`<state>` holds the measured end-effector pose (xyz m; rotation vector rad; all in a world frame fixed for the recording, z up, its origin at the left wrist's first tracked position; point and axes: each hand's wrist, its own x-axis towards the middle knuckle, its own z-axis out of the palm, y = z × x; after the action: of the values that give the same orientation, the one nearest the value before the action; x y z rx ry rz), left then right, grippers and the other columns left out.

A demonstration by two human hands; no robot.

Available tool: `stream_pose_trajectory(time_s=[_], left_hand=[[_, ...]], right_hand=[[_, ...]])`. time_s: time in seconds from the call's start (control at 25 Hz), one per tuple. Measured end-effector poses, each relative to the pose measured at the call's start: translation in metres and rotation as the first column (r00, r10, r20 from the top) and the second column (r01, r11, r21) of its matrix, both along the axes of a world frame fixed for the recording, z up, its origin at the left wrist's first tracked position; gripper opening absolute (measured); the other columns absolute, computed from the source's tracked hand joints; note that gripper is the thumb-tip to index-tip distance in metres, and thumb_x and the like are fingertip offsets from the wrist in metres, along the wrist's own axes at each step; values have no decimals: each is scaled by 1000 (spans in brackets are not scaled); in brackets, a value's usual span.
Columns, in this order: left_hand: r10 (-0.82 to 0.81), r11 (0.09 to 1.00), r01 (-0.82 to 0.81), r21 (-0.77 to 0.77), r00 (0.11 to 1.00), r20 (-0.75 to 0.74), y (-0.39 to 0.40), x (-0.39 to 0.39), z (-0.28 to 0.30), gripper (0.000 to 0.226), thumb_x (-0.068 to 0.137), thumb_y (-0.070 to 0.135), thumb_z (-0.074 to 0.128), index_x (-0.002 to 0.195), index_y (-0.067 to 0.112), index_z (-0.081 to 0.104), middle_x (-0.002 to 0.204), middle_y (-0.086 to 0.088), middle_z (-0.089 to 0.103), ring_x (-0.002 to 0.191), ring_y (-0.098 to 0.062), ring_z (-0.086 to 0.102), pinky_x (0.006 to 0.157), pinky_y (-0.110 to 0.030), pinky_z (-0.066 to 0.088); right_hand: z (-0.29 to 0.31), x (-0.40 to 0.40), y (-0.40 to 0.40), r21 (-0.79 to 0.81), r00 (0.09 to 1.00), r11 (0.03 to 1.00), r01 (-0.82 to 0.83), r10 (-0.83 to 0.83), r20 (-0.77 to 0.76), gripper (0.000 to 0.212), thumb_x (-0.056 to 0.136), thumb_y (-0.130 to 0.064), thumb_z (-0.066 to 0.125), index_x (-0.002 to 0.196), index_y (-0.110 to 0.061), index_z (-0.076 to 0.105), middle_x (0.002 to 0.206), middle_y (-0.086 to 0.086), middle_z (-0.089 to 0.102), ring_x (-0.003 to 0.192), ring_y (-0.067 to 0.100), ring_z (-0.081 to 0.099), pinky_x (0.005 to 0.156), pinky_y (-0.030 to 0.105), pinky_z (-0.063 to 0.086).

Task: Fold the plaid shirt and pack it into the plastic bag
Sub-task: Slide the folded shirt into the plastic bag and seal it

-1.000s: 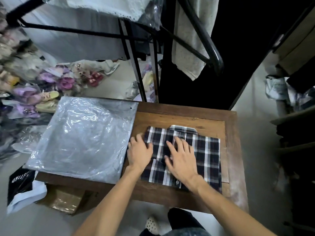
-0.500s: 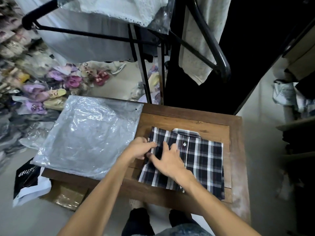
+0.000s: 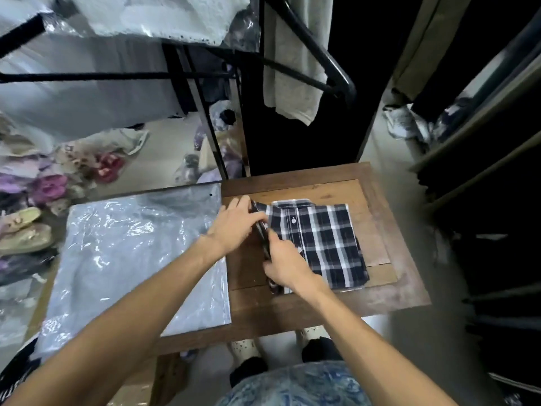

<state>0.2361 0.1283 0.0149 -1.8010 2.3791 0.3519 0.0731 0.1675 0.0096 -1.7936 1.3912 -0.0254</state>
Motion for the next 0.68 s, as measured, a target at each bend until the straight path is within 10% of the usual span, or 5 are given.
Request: stream_pose_trajectory(time_s=[0.24,0.68], left_hand=[[-428,882,462,-97,869,249,-54,22,80,28,92,23,64,115,39,65,148,-12,37,127,-37,40,97,-55,44],[-505,861,383,336,724,469,-123,-126,186,44,90,36,72,132,40,57,140,-2,41,129,-31,48,102,-48,48]], right_hand=[[47,-6,-6,4,936,999,53,-51,347,57,91,-7,57,143,-27,46,120,5,70,107,24,65,92,44,55],[80,-94,-36,305,578,944,124,-318,751,65,84,21,40,138,-12,55,119,10,71,105,23,68,81,32,58]])
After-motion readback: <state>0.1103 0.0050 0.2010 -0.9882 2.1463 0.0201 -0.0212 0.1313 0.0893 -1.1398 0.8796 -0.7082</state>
